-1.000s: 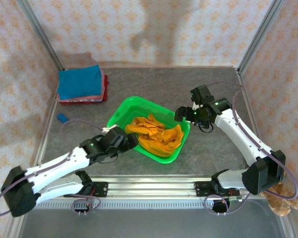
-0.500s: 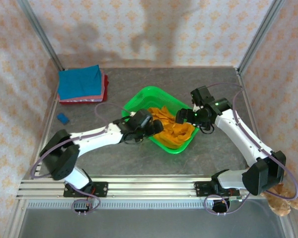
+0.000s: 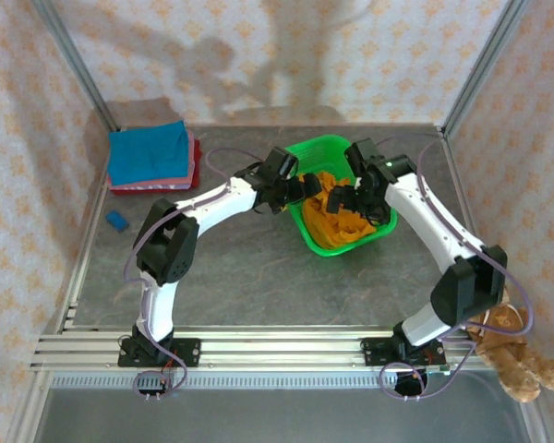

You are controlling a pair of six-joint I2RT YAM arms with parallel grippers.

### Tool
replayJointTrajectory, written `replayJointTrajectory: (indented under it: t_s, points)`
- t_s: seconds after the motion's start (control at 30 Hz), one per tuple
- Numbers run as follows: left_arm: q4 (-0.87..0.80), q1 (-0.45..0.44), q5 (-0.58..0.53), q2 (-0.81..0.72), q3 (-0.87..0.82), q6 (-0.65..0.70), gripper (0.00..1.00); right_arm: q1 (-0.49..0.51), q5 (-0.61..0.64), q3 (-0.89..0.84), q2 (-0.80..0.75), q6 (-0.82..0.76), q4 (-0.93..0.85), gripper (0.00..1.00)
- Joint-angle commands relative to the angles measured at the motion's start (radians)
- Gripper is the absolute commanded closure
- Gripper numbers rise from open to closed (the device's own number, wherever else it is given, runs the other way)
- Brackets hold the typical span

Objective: Fold and stack the t-shirts

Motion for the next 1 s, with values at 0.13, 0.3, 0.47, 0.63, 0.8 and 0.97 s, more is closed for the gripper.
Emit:
replayJointTrajectory:
  t_s: [0.13, 0.3, 0.47, 0.63, 0.8, 0.97]
  points:
    - [-0.08, 0.067, -0.013, -0.086, 0.006, 0.072, 0.01, -0.003, 0.034, 0.161, 0.195, -0.078, -0.061, 0.0]
    - [-0.133, 0.141, -0.026, -0.219, -0.072, 0.125, 0.01, -0.004, 0.002, 0.315, 0.38, -0.105, -0.093, 0.02]
    - [-0.171, 0.189, -0.011, -0.327, -0.188, 0.166, 0.01, -0.003, -0.004, 0.479, 0.578, -0.119, -0.133, 0.03]
    - [-0.177, 0.201, -0.011, -0.407, -0.321, 0.18, 0.01, -0.013, 0.008, 0.583, 0.747, -0.12, -0.133, 0.03]
    - [-0.163, 0.202, -0.011, -0.448, -0.42, 0.163, 0.01, -0.067, 0.025, 0.554, 0.802, -0.059, -0.088, 0.03]
    - [-0.158, 0.202, -0.018, -0.466, -0.463, 0.153, 0.01, -0.165, 0.058, 0.476, 0.785, -0.039, -0.045, 0.03]
